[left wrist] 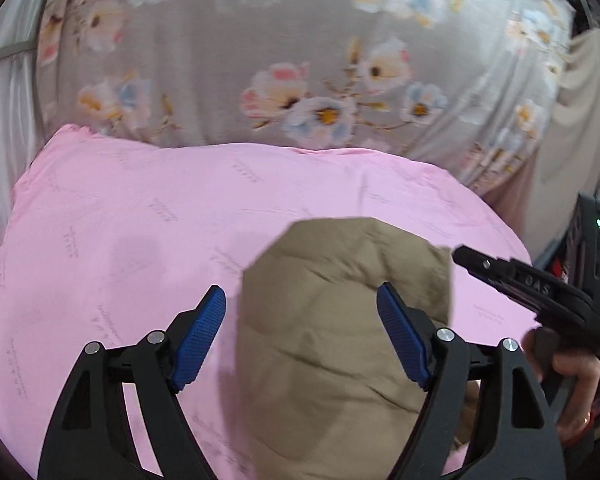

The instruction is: Fold large clothes

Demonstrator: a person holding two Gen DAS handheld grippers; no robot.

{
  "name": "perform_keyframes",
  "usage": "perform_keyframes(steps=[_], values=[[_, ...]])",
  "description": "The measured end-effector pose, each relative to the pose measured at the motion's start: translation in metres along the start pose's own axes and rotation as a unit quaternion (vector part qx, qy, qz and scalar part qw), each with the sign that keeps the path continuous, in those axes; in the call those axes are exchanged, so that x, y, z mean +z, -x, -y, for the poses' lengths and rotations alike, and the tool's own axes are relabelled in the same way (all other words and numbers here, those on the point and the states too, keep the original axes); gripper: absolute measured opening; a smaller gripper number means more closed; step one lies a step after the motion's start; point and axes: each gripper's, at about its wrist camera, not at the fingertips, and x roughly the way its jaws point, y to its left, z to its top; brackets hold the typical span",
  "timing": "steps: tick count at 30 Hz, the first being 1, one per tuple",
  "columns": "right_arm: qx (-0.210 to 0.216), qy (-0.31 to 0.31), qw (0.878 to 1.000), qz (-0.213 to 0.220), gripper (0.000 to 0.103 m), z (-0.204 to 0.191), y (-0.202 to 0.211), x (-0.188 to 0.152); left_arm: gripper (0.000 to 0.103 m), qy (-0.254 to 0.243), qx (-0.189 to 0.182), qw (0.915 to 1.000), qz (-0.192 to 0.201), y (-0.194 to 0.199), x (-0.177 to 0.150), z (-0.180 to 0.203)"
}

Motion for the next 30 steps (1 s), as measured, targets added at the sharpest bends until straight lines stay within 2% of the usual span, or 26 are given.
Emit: perform_keyframes(steps=[4,5,6,8,9,11,13,15,20,24,30], values=[[-0.038,-0.002,0.998,-0.048,0.055,0.003,-0.048,0.002,0.067,0.031,-0.001,0.9983,-0.05,-0.046,0.016,-0.022],[-0.036,-0.005,0.998,-0.056,0.04,0.007,-0.053,-0.001,0.065,0.035,-0.003,0.9978,-0.056,-0.055,0.019,-0.023],[-0.027,-0.014,0.998,-0.061,0.014,0.012,-0.056,-0.001,0.064,0.039,-0.007,0.9973,-0.061,-0.063,0.021,-0.023],[0.01,-0.034,0.999,-0.034,0.009,0.024,-0.04,-0.002,0.064,0.037,-0.008,0.9969,-0.068,-0.074,0.023,-0.017],[0.015,-0.039,0.999,-0.015,0.008,0.029,-0.03,-0.002,0.064,0.034,-0.011,0.9971,-0.068,-0.08,0.025,-0.012],[0.0,-0.041,0.999,0.025,0.007,0.039,-0.008,-0.008,0.064,0.024,-0.013,0.9972,-0.07,-0.088,0.029,-0.003],[-0.038,-0.041,0.998,0.039,0.006,0.052,-0.002,-0.018,0.064,0.014,-0.014,0.9966,-0.08,-0.104,0.027,0.012],[-0.061,-0.046,0.997,0.027,0.006,0.066,-0.011,-0.027,0.059,0.0,-0.011,0.9953,-0.097,-0.124,0.023,0.03],[-0.086,-0.052,0.995,0.008,0.006,0.092,-0.034,-0.044,0.056,-0.019,0.016,0.9914,-0.129,-0.171,0.001,0.057],[-0.087,-0.053,0.995,0.001,0.006,0.103,-0.047,-0.054,0.056,-0.017,0.026,0.9912,-0.129,-0.188,-0.01,0.059],[-0.069,-0.079,0.994,-0.009,0.005,0.121,-0.066,-0.066,0.057,-0.05,0.053,0.9903,-0.118,-0.207,-0.025,0.068]])
